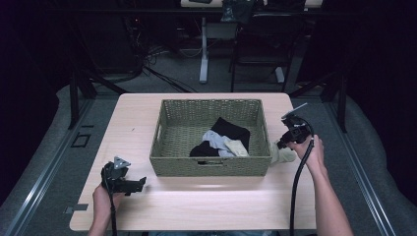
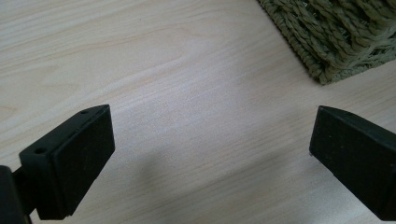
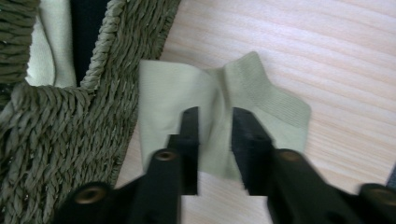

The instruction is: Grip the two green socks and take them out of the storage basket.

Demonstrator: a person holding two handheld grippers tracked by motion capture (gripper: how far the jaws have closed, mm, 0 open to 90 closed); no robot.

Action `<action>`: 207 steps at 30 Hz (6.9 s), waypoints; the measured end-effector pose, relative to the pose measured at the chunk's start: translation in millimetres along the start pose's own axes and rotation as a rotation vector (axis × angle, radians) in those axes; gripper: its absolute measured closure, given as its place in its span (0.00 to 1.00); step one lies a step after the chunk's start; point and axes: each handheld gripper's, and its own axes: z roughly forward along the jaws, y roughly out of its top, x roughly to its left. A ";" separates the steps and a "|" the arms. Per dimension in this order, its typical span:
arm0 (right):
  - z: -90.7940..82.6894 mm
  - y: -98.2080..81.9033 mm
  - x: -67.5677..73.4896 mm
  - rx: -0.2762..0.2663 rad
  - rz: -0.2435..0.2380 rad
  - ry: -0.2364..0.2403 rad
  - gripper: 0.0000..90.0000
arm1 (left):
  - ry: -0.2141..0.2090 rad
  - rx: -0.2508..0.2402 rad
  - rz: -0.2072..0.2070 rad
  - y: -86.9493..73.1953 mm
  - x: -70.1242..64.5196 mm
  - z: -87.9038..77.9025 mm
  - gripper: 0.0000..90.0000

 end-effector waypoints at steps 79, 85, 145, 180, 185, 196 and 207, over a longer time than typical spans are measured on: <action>-1.0 76.2 148.5 0.076 -0.324 0.014 0.83 | 0.002 -0.005 0.001 -0.1 0.4 -0.3 0.00; -28.4 77.8 152.8 0.021 -0.332 0.006 0.83 | 0.001 -0.005 0.000 -0.1 0.3 -0.2 0.00; -132.7 31.8 43.8 -0.156 -0.133 -0.082 0.82 | 0.002 -0.006 0.000 0.2 0.4 -0.4 0.00; 20.9 -0.5 -3.1 -0.005 0.013 -0.014 0.51 | 0.001 -0.004 0.004 0.1 0.4 -0.6 0.00; 4.5 -6.6 -1.5 -0.040 -0.019 -0.029 0.32 | 0.000 -0.004 0.004 0.2 0.4 -0.6 0.00; -38.3 -37.5 13.7 -0.151 -0.082 -0.029 0.15 | -0.001 -0.005 0.003 0.3 0.2 -0.2 0.00; -62.1 -81.0 29.3 -0.286 -0.145 -0.006 0.01 | 0.005 -0.004 0.001 0.1 -1.6 -0.6 0.00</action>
